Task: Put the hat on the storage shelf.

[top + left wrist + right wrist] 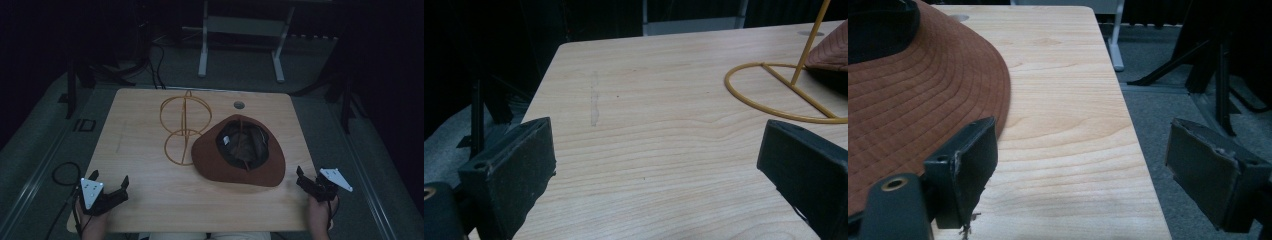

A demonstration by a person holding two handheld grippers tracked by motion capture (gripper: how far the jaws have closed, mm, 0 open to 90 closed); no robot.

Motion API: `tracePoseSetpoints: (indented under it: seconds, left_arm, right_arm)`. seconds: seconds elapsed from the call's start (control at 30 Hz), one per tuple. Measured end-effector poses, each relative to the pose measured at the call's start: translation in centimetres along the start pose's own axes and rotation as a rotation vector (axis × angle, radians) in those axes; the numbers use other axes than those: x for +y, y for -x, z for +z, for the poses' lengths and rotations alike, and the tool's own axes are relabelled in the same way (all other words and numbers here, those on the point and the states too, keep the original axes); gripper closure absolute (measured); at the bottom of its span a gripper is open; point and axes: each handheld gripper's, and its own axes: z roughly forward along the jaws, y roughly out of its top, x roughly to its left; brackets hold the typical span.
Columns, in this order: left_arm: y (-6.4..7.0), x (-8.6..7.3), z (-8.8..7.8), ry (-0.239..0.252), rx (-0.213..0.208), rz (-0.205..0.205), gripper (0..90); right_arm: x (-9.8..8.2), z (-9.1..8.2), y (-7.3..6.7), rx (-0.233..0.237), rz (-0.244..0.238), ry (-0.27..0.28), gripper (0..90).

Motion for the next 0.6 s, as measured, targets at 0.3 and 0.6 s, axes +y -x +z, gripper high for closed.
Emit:
tracePoseSetpoints:
  seconds: [0.3, 0.6]
  left_arm:
    - [-0.2, 0.0, 0.1, 0.008, -0.018, -0.045, 2.8]
    - [0.0, 0.1, 0.2, -0.016, -0.017, -0.01, 2.8]
  right_arm:
    - [0.9, 0.1, -0.5, 0.043, -0.01, -0.065, 13.7]
    - [2.8, 0.0, -0.8, 0.121, 0.029, -0.092, 13.7]
